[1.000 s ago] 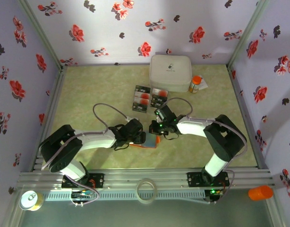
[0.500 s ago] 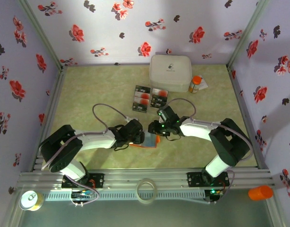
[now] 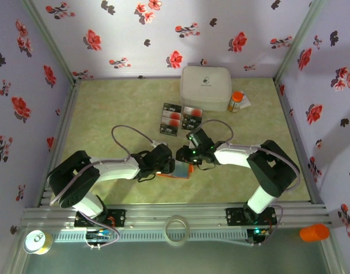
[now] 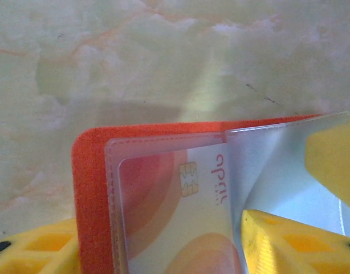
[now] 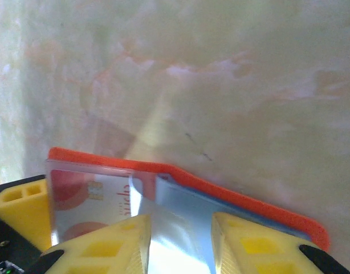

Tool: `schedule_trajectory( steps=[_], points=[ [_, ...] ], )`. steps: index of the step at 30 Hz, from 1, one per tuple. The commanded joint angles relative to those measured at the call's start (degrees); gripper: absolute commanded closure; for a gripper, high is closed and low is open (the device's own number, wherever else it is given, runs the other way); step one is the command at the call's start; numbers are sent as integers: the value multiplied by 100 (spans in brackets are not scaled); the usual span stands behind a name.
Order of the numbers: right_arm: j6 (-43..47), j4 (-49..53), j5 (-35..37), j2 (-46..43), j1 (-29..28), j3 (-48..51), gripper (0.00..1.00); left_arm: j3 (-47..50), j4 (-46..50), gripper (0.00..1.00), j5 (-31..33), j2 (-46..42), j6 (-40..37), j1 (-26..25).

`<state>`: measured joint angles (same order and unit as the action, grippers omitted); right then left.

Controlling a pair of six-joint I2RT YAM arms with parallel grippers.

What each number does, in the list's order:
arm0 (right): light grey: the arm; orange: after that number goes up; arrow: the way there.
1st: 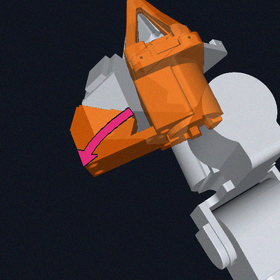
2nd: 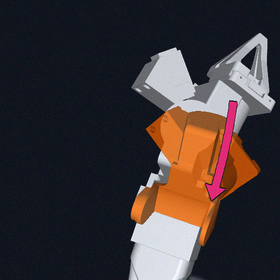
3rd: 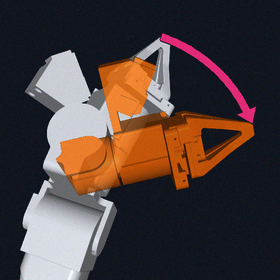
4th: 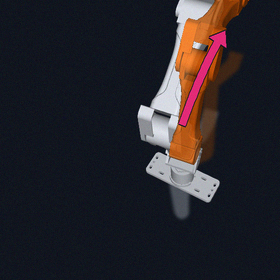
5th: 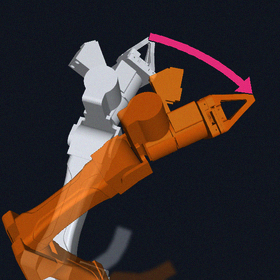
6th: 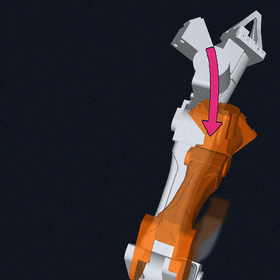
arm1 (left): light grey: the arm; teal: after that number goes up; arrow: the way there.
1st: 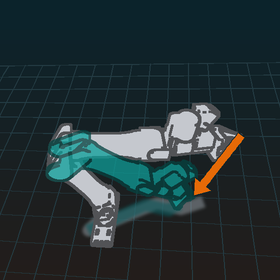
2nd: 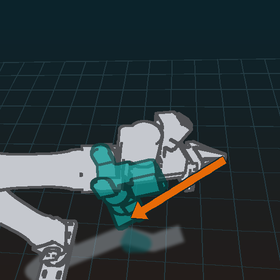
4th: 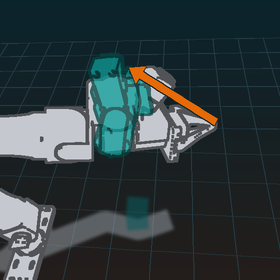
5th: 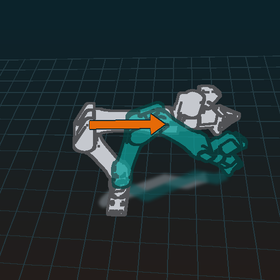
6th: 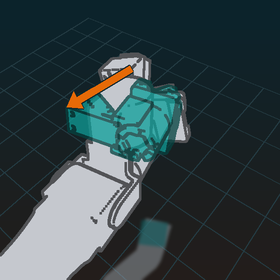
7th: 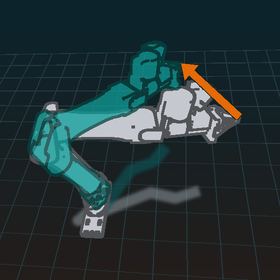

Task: Put the credit cards into the card holder
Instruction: Turn over the card slot at the card holder.

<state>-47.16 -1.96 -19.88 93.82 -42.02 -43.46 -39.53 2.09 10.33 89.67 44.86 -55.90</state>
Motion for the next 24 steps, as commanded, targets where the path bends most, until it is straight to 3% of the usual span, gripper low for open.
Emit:
schedule_trajectory(
  steps=[1, 11, 24],
  points=[
    [-189, -196, -235, -3, -56, -90, 65, 169, -218, 37, -321, 125, 50, -70],
    [-668, -547, -354, -367, -224, 53, 60, 293, -135, 10, 23, -1003, 232, -17],
    [-1090, -841, -174, -163, -745, -259, 51, 880, 548, 5, 349, -2898, 309, 850]
  ],
)
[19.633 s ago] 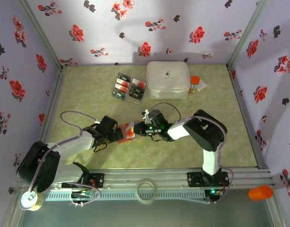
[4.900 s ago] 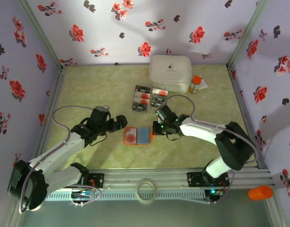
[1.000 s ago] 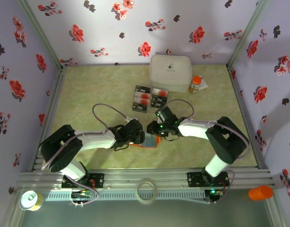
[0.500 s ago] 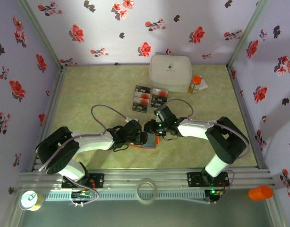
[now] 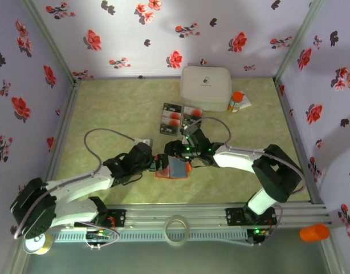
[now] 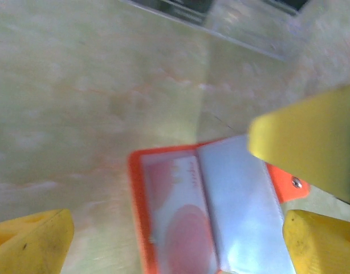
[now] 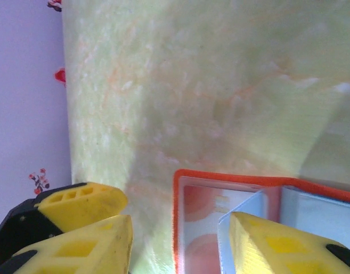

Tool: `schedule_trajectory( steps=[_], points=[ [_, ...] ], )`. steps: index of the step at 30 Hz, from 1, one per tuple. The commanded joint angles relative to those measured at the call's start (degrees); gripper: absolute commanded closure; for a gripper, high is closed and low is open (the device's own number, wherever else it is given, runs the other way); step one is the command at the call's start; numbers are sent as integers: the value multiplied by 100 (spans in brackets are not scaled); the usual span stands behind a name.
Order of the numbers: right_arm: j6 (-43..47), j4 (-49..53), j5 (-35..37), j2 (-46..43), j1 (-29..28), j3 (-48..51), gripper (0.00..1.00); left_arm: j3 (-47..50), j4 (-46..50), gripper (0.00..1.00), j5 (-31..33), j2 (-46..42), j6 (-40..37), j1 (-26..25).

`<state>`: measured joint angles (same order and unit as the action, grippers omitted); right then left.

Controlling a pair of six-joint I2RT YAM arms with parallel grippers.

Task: Put the credit cards into the card holder
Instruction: Turn over the card slot at the card holder, then pick up the credit card from the storage box.

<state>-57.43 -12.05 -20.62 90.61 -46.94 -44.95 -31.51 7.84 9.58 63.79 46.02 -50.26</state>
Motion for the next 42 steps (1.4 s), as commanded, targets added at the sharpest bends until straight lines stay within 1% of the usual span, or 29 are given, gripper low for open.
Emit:
schedule_trajectory(
  steps=[1, 6, 12, 15, 21, 25, 29, 35, 42],
  points=[
    [-83, 159, -82, 239, -289, -163, 50, 142, 18, 4, 407, -433, 201, 370],
    [-246, -94, -73, 723, -452, -354, 50, 292, 234, 4, 369, -824, 198, 673],
    [-465, -596, -91, 1284, -512, -418, 51, 400, 298, 4, 287, -903, 201, 762],
    [-569, -799, -108, 1380, -514, -351, 53, 466, 289, 4, 240, -878, 221, 772],
    [-581, -831, -58, 1265, -518, -260, 57, 557, 242, 4, 145, -777, 240, 772],
    [-468, -624, 52, 1106, -507, -270, 65, 584, 152, 4, 72, -641, 258, 772],
    [-359, -398, 176, 1025, -504, -278, 82, 591, 82, 4, 26, -534, 246, 772],
    [-331, -350, 276, 1154, -496, -260, 99, 575, 27, 4, -65, -413, 230, 772],
    [-407, -531, 297, 1502, -472, -252, 100, 635, -70, 4, -210, -225, 227, 762]
  ],
)
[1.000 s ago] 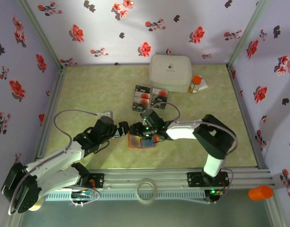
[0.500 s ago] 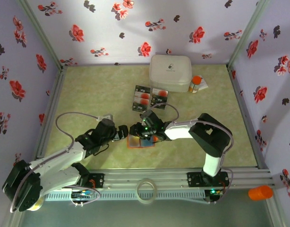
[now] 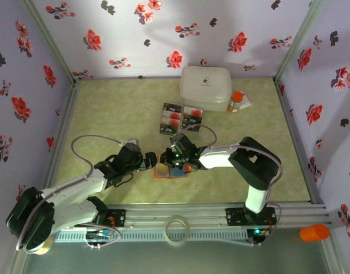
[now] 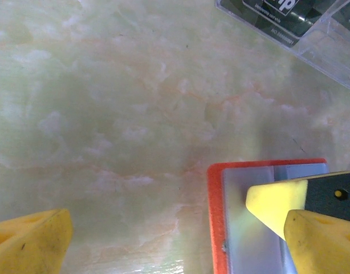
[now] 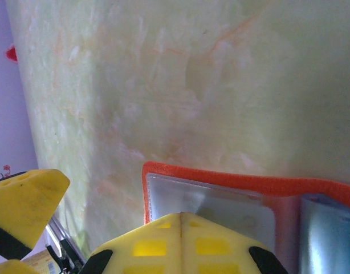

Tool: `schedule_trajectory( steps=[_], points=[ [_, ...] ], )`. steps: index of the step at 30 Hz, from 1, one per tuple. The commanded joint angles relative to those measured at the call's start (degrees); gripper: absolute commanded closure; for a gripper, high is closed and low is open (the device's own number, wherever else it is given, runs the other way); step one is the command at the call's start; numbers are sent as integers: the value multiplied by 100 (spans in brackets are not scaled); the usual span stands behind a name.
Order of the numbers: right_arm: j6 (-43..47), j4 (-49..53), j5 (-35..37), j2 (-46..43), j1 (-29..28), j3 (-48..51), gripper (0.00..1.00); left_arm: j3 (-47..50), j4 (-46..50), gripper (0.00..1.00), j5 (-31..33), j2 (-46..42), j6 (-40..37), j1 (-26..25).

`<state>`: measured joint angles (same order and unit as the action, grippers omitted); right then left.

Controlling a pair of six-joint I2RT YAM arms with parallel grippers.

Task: Put the credit cards into the card holder
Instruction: Pick up the credit card from the storage box.

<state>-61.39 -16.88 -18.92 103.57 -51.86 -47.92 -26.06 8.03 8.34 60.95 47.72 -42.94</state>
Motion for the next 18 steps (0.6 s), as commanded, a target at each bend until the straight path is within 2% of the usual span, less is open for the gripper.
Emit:
schedule_trajectory(
  steps=[1, 9, 18],
  points=[
    [-42, -102, 108, 245, 25, 54, 100, 112, -113, 4, -99, 98, 57, 31],
    [-150, -274, 108, 256, 43, 134, 100, 233, -220, 5, -124, 350, 110, -69],
    [-178, -285, 117, 201, 44, 159, 100, 160, -150, 12, 92, 715, 53, -461]
  ],
)
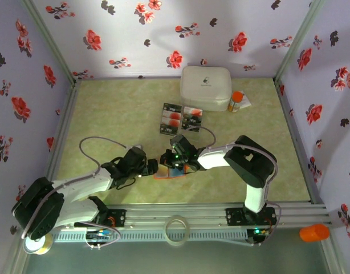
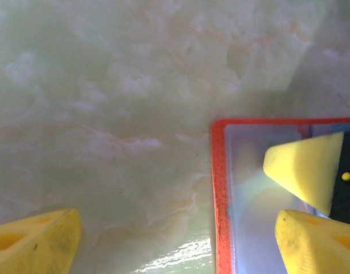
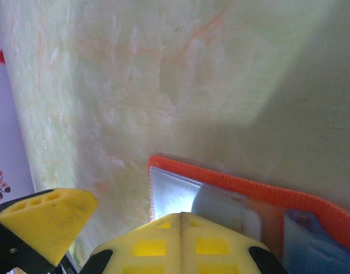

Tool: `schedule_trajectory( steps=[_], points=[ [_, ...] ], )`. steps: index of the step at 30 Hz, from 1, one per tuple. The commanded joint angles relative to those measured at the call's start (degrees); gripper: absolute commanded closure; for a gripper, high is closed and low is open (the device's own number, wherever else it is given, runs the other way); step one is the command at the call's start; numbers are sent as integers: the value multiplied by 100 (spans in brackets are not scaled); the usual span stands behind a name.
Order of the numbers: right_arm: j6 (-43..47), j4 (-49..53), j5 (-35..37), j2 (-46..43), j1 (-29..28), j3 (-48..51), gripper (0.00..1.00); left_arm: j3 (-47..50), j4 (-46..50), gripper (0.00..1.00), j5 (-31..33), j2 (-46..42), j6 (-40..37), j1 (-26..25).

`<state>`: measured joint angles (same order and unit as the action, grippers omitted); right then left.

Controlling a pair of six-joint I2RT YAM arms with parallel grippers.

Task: Put the credit cards into the card holder
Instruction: Pick up the credit card from the storage box.

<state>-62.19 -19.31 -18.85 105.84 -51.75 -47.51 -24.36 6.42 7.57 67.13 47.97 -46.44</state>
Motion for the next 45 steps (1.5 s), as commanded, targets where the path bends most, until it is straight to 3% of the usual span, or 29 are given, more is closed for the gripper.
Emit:
schedule_trajectory(
  steps=[1, 18, 24, 27, 30, 36, 45],
  points=[
    [-100, -46, 112, -28, 39, 127, 100, -37, 86, 13, 236, 145, 36, -163],
    [-174, -86, 44, -235, 145, 29, 100, -336, 439, 16, 831, 762, -154, -664],
    [210, 678, 72, -772, 504, -351, 99, -464, 511, 17, 877, 1032, -213, -709],
    [666, 1412, 190, -1052, 734, -607, 95, -480, 494, 17, 877, 1091, -217, -718],
    [1463, 2478, 447, -1235, 960, -1068, 85, -491, 479, 17, 873, 1091, -209, -725],
    [3669, 4917, 1650, -955, 1114, -2457, 63, -508, 440, 17, 871, 1108, -207, -727],
    [5144, 6191, 2888, -122, 1140, -3710, 60, -552, 430, 17, 870, 1206, -202, -733]
  ],
)
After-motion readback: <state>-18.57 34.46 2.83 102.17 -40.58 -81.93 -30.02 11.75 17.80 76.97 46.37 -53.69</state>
